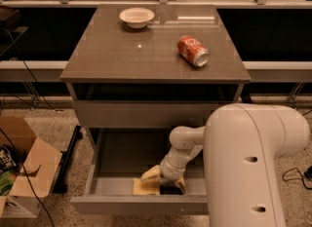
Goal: Pick sponge from middle drawer and place on counter
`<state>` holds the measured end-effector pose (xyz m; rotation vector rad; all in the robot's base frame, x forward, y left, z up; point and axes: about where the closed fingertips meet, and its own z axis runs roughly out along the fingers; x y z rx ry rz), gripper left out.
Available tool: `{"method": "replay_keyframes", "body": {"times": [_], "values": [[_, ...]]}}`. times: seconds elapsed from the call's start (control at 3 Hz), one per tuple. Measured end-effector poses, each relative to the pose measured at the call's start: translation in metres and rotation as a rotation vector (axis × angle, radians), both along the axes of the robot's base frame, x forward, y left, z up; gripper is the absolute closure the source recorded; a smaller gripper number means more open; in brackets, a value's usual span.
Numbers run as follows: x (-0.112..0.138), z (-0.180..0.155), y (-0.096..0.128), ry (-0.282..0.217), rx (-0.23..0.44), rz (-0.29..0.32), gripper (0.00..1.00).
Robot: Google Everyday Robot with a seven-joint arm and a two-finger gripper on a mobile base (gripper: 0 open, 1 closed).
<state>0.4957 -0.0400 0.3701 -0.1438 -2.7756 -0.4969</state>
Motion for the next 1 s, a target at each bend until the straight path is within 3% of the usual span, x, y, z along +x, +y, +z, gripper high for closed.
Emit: {"method": "replay_keyframes", "body": {"times": [0.33, 1.0], "values": [[-0.0011, -0.0135, 0.0144, 0.027, 0.018, -0.027, 0.23], [-0.0011, -0.0039, 0.0147, 0.027, 0.019, -0.028, 0.70]]}}
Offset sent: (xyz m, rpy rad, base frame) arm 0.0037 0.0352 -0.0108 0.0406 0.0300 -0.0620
